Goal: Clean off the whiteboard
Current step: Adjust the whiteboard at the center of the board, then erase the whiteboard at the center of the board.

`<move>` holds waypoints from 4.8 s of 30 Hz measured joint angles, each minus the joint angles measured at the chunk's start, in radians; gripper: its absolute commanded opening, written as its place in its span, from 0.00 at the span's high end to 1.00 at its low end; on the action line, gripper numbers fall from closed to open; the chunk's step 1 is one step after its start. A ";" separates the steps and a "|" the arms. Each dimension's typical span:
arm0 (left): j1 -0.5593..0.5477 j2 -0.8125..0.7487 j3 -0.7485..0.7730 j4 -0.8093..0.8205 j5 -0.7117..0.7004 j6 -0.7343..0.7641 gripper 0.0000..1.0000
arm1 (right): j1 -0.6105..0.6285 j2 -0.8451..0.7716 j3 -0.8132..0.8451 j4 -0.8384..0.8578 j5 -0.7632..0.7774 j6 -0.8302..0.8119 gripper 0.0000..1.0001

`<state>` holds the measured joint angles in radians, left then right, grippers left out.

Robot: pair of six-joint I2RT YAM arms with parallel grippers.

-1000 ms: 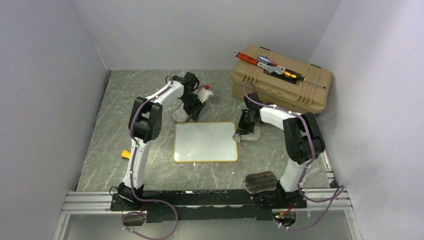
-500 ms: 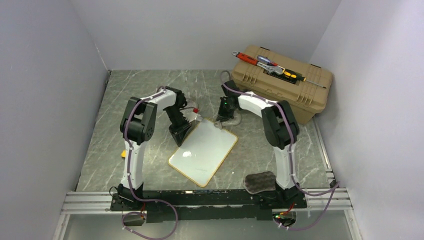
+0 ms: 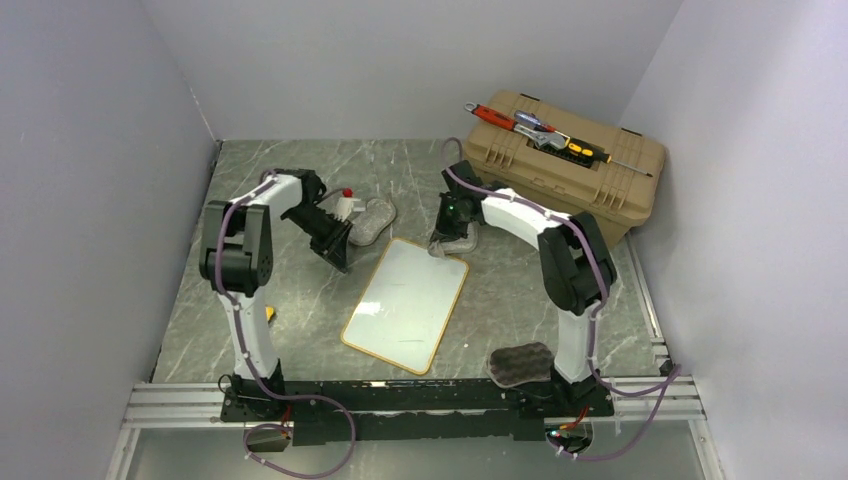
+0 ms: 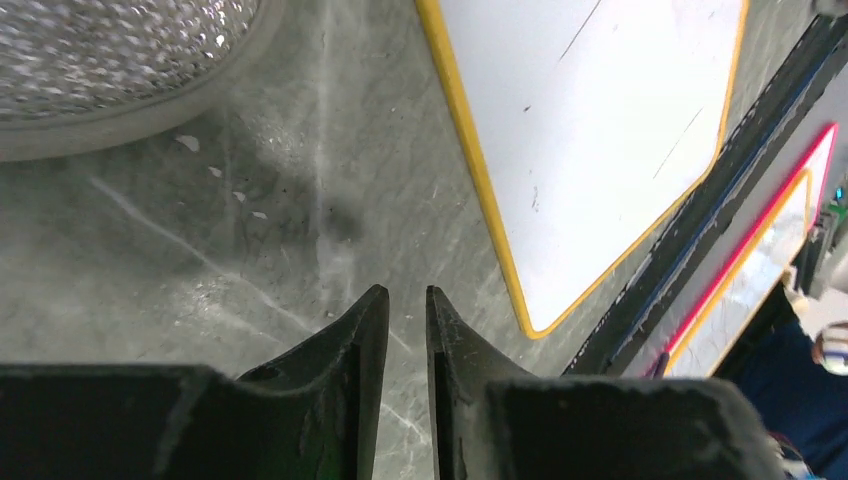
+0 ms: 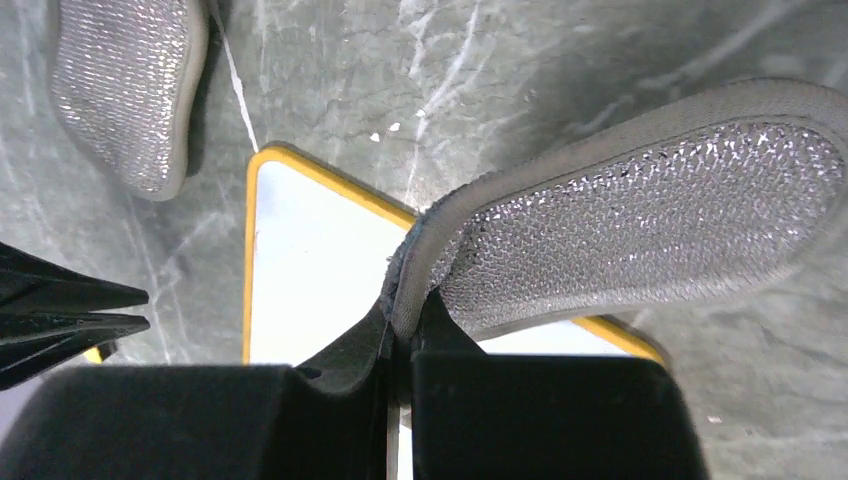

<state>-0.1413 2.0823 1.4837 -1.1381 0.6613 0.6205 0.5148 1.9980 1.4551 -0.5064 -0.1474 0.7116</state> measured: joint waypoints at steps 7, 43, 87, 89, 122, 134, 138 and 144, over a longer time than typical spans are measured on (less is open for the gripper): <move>-0.008 -0.079 -0.018 0.073 0.023 -0.057 0.25 | -0.038 -0.051 -0.082 0.047 -0.016 0.026 1.00; -0.203 -0.150 -0.193 0.472 -0.166 -0.168 0.46 | -0.052 -0.099 -0.144 -0.066 -0.063 0.070 1.00; -0.327 -0.119 -0.184 0.536 -0.324 -0.119 0.70 | 0.014 -0.179 -0.550 0.570 0.111 0.624 1.00; -0.327 -0.118 -0.183 0.534 -0.324 -0.119 0.70 | 0.028 -0.123 -0.468 0.533 0.107 0.623 1.00; -0.312 -0.126 -0.198 0.552 -0.299 -0.136 0.70 | 0.158 -0.097 -0.613 0.849 0.102 0.724 1.00; -0.296 -0.134 -0.212 0.568 -0.272 -0.137 0.75 | 0.108 -0.075 -0.555 0.822 0.087 0.763 1.00; -0.296 -0.135 -0.213 0.569 -0.270 -0.137 0.77 | 0.131 0.023 -0.390 0.758 0.096 0.745 1.00; -0.293 -0.137 -0.219 0.575 -0.269 -0.136 0.80 | 0.121 -0.063 -0.545 0.812 0.114 0.741 1.00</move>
<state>-0.4347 1.9453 1.2652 -0.5632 0.3927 0.4843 0.6357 1.9350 0.9100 0.3054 -0.0338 1.4528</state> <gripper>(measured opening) 0.226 0.048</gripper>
